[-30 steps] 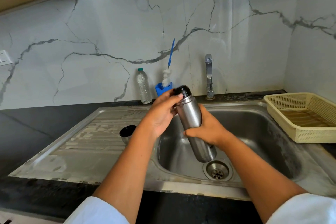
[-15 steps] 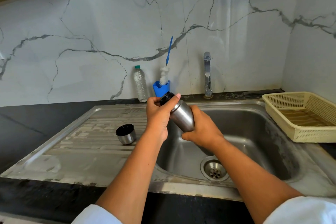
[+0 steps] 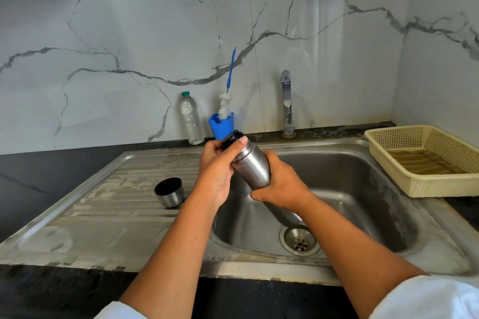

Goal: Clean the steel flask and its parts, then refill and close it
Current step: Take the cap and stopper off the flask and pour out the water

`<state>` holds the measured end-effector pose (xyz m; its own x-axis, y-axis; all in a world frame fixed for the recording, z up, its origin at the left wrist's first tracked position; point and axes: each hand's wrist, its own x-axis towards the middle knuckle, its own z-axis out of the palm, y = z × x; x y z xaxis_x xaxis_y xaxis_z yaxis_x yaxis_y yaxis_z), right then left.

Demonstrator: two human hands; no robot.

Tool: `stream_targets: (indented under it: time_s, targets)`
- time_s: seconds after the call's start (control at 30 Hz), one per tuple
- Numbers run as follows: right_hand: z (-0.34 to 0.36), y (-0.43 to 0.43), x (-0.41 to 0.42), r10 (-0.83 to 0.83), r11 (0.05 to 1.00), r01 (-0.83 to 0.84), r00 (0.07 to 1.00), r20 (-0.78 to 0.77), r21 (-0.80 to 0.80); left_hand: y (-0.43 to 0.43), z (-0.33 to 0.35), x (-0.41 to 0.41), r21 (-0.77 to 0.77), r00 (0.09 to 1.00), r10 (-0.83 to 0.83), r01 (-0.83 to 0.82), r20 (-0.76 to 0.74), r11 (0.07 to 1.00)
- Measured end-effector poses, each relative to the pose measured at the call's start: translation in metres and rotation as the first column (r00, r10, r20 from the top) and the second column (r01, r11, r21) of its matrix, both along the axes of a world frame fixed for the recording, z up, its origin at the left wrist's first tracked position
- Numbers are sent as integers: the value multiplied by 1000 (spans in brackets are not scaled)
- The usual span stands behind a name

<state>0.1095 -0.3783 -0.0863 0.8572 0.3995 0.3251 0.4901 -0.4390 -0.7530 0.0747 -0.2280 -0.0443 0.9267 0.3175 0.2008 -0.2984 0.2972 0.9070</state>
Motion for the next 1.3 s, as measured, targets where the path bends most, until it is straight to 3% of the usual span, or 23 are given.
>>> stream_targets:
  time_s: [0.07,0.17,0.4,0.6,0.7,0.97,1.3]
  targets:
    - [1,3,-1,-3,999,5,999,52,-44,-3,0,2,-11,998,58,-58,-19,998]
    - [2,3,-1,-2,999,6,997,74,-53,-2,2,3,-2,1000,8,-8,-25,1000]
    - [-1,-3,2,12,998,-8,998,-65,64,6,-2,3,28,978,-193,192,75,981]
    - [0,1,1,-13,999,14,999,38,-38,5,-6,5,-40,999,-13,15,31,999]
    - [-1,2,1,-23,994,35,994,110,-104,1,-2,2,-76,1000,0,2,20,997]
    - [-2,-2,3,-19,1000,20,1000,-20,16,5,-4,2,11,982,-174,173,75,985]
    - [-1,0,2,-29,998,29,1000,5,-62,9,-7,2,14,996,34,-35,78,999]
